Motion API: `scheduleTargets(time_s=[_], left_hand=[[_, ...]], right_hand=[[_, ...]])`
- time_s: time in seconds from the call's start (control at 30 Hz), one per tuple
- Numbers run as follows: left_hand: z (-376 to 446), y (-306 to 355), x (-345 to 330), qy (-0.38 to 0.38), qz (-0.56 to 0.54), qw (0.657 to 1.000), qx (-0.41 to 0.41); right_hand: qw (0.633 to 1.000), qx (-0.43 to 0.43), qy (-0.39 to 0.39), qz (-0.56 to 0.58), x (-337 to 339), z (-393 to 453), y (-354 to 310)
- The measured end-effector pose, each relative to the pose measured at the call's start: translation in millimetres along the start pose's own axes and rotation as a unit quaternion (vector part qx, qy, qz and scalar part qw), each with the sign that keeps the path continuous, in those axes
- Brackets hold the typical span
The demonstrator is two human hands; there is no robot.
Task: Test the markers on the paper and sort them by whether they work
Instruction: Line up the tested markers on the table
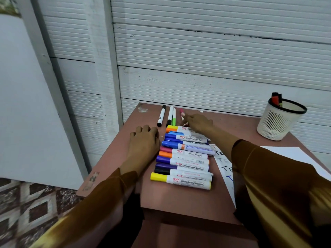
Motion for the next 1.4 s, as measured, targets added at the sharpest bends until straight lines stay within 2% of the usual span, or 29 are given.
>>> scheduleTargets(time_s=[0.1, 0.2, 0.3, 0.43, 0.5, 0.6, 0.67, 0.73, 0.83, 0.9, 1.0, 1.07, 1.17, 1.3, 1.4], left_hand=[[0.2, 0.2, 0.9, 0.0, 0.008, 1.0, 0.001], [-0.3, 1.0, 1.3, -0.005, 0.011, 1.0, 0.001], [0.8, 1.7, 1.7, -0.015, 0.002, 1.0, 0.008], [-1.5, 1.3, 1.6, 0.015, -0.035, 0.999, 0.01], [-4.6, -3.2, 3.0, 0.054, -0.123, 0.991, 0.002], [-12.8, -0.5, 14.2, 0.096, -0.272, 0.958, -0.006], [-17.7, 13.8, 26.0, 0.148, -0.242, 0.958, -0.03], [-19.7, 36.3, 38.0, 0.189, -0.131, 0.969, -0.088], [-15.4, 68.4, 40.8, 0.178, 0.016, 0.972, -0.15], [-18.1, 88.4, 37.9, 0.144, 0.049, 0.97, -0.189], [-24.5, 104.0, 30.7, 0.078, -0.014, 0.975, -0.207], [-28.6, 114.1, 31.6, 0.077, -0.045, 0.976, -0.201], [-34.2, 132.3, 31.5, 0.077, -0.032, 0.974, -0.211], [-37.3, 151.8, 33.6, 0.066, -0.054, 0.968, -0.236], [-38.9, 161.4, 37.6, 0.084, -0.066, 0.962, -0.253]], right_hand=[[0.978, 0.035, 0.055, 0.196, 9.5, -5.8, 3.1], [0.911, 0.051, 0.12, 0.391, 20.1, -18.2, 14.5], [0.866, 0.063, 0.147, 0.475, 24.2, -32.6, 28.9], [0.843, 0.115, 0.149, 0.504, 24.5, -55.8, 40.2], [0.833, 0.137, 0.137, 0.519, 23.6, -69.0, 42.4], [0.834, 0.163, 0.108, 0.515, 24.1, -90.1, 44.8], [0.839, 0.184, 0.081, 0.506, 24.9, -102.0, 46.3], [0.848, 0.209, 0.049, 0.485, 25.1, -112.5, 46.7], [0.846, 0.235, 0.006, 0.479, 24.4, -122.1, 48.7], [0.827, 0.245, -0.001, 0.506, 26.5, -126.1, 52.9], [0.785, 0.268, -0.002, 0.559, 30.7, -130.5, 61.3], [0.76, 0.285, -0.016, 0.584, 30.2, -134.3, 66.0], [0.762, 0.294, -0.034, 0.575, 22.4, -137.1, 66.5], [0.766, 0.284, -0.005, 0.577, 20.8, -136.8, 75.4], [0.751, 0.3, 0.013, 0.588, 28.5, -140.7, 86.1]])
Point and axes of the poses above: each hand's wrist, its own z-axis towards the middle knuckle, its own x-axis out of the back of the hand, y = z × x, the point moved 3 cm from there along z, towards the middle knuckle, and after that the axes turned 15 degrees about -y, right-handed, at the moved point
